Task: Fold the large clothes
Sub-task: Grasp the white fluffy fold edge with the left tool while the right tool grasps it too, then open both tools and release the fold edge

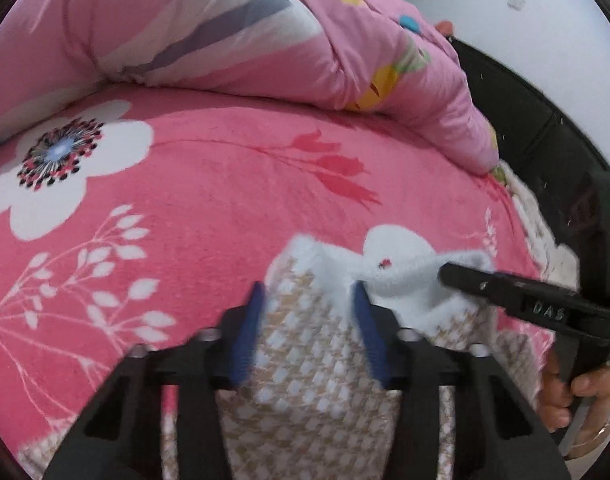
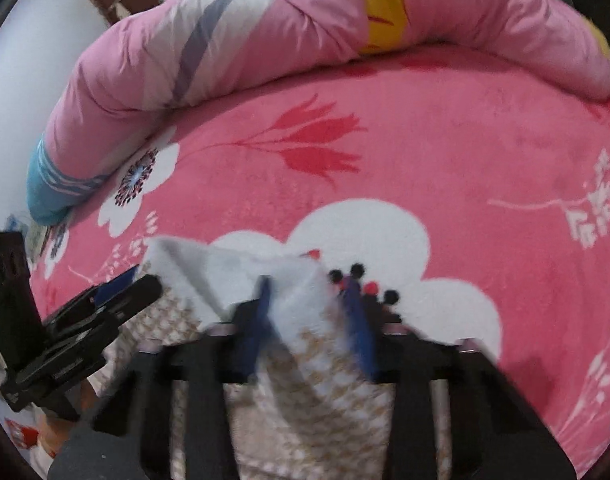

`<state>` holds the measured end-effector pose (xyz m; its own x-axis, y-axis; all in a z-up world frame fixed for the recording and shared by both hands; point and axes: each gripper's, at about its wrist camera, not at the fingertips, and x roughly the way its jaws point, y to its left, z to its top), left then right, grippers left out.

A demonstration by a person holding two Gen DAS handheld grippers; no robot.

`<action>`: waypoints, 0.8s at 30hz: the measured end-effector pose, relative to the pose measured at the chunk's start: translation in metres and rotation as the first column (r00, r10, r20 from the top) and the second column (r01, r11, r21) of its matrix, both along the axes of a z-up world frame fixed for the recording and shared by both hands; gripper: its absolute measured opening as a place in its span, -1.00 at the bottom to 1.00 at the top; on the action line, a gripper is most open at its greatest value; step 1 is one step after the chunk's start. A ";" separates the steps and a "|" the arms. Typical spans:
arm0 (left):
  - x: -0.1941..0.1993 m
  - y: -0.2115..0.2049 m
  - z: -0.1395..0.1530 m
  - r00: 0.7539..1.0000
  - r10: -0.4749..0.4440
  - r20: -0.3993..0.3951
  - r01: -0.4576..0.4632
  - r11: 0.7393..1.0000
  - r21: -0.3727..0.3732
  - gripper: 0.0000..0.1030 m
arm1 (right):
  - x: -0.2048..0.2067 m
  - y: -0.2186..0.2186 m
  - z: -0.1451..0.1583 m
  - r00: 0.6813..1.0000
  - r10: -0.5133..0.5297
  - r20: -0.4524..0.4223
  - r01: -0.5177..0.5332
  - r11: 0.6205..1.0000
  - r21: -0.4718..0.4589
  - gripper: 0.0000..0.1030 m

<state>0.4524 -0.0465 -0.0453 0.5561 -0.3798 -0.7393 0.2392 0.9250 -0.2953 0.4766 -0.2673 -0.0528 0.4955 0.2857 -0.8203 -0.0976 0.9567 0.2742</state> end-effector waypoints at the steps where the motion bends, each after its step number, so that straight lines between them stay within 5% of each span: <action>1: -0.004 -0.002 0.003 1.000 -0.008 0.017 0.007 1.000 0.008 -0.56 | -0.008 -0.003 0.005 1.000 0.011 0.020 -0.012 1.000 0.012 -0.80; 4: -0.014 0.002 0.015 0.999 -0.038 0.037 0.038 0.999 -0.010 -0.77 | -0.025 -0.004 0.019 0.997 0.042 0.065 -0.042 0.999 0.003 -0.82; 12: -0.105 0.011 0.068 0.976 -0.155 0.154 0.153 0.988 0.023 -0.79 | -0.113 -0.004 0.047 0.959 0.218 0.183 -0.220 0.975 -0.014 -0.78; 15: -0.149 0.016 0.066 0.968 -0.188 0.169 0.180 0.982 0.064 -0.79 | -0.154 -0.005 0.044 0.939 0.297 0.174 -0.287 0.955 -0.082 -0.60; 19: -0.191 0.023 0.046 0.967 -0.197 0.159 0.187 0.979 0.076 -0.78 | -0.191 -0.020 0.079 0.904 0.320 0.285 -0.325 0.945 -0.032 -0.01; 21: -0.195 0.023 0.036 0.971 -0.188 0.150 0.179 0.981 0.076 -0.77 | -0.183 -0.016 0.101 0.897 0.294 0.332 -0.313 0.950 0.005 0.07; 24: -0.191 0.024 0.019 0.983 -0.148 0.107 0.141 0.988 0.062 -0.70 | -0.149 0.007 0.101 0.916 0.281 0.285 -0.324 0.938 0.119 0.07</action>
